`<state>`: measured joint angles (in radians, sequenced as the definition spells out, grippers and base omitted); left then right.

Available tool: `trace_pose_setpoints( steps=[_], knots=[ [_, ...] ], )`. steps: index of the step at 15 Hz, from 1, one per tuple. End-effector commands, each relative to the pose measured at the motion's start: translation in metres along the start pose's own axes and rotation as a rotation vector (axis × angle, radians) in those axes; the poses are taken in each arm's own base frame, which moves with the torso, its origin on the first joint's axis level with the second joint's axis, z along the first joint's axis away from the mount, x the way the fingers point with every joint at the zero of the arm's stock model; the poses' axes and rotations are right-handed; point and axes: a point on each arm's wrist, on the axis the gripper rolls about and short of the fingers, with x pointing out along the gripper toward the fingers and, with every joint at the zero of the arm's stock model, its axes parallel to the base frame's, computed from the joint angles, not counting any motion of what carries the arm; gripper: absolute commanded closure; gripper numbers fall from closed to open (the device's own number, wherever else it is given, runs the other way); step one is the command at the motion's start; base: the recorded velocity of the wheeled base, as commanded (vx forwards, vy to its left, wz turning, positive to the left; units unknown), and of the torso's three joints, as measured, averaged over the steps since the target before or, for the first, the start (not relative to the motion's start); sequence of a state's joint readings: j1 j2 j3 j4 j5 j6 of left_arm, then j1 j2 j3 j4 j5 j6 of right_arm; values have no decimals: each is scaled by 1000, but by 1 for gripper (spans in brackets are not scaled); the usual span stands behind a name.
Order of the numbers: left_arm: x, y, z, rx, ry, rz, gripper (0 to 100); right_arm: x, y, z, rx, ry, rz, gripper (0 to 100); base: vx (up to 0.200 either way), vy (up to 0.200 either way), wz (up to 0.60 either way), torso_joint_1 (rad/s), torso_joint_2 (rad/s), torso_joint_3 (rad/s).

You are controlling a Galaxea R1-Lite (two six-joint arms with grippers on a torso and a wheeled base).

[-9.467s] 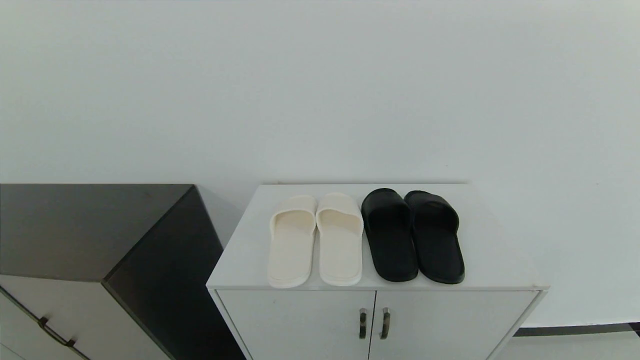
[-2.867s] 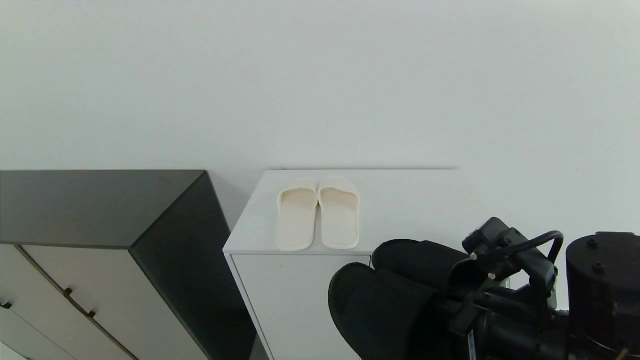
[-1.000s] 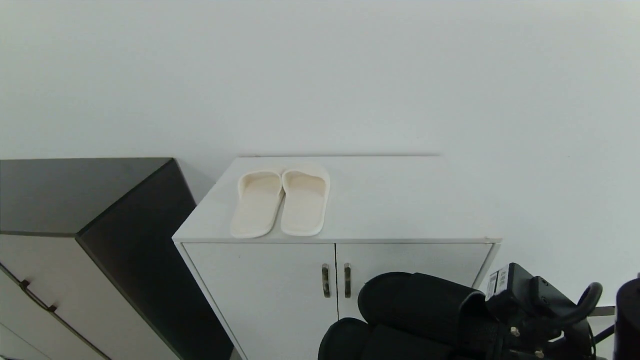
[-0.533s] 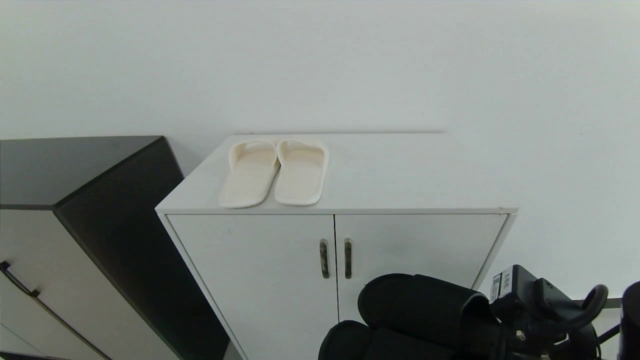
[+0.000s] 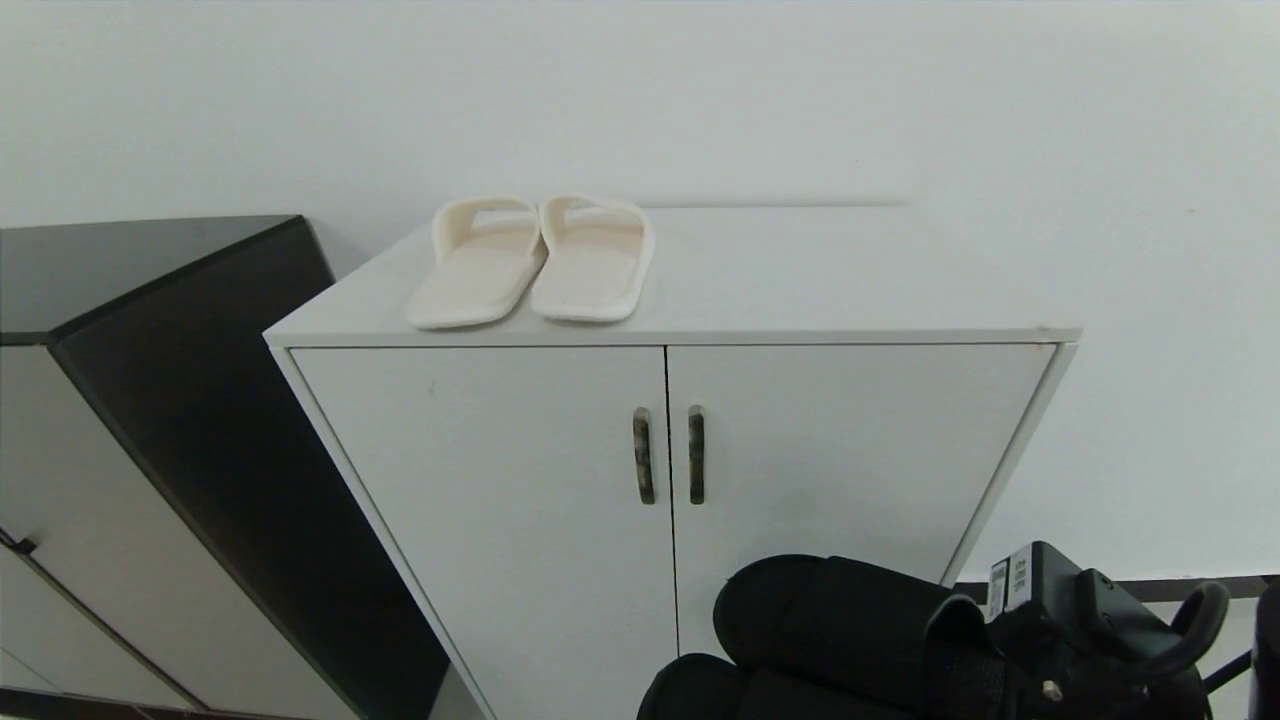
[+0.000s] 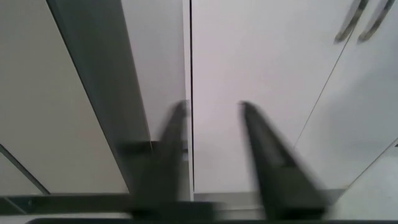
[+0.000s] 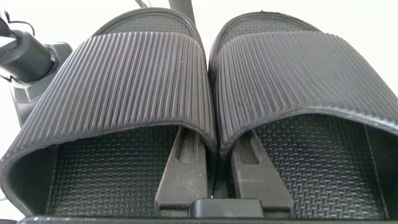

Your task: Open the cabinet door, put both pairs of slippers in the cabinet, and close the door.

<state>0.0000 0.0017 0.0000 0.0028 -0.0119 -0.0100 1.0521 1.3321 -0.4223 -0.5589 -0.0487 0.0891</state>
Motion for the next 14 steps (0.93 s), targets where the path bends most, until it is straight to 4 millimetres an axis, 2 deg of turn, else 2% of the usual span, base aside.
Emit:
trace_pose_setpoints(
  steps=[1, 7, 11, 13, 14],
  knots=[
    [0, 0, 0, 1, 0, 0, 0, 0, 0, 0, -1, 1, 1, 100, 0, 0, 0, -149, 476, 334],
    [0, 0, 0, 16, 6, -3, 0, -2, 0, -1, -1, -1, 1, 100, 0, 0, 0, -107, 450, 347],
    [7, 0, 6, 109, 81, -13, 0, -3, 0, -3, -3, 5, 1, 100, 0, 0, 0, -40, 433, 393],
    [12, -2, 57, 15, 25, -114, 0, -3, 0, -5, -8, 11, 2, 100, 0, 0, 0, -10, 188, 173],
    [22, -4, 88, -40, 35, -191, 0, -2, 1, -8, -41, 22, 8, 100, 0, 0, 0, -2, 80, 71]
  ],
)
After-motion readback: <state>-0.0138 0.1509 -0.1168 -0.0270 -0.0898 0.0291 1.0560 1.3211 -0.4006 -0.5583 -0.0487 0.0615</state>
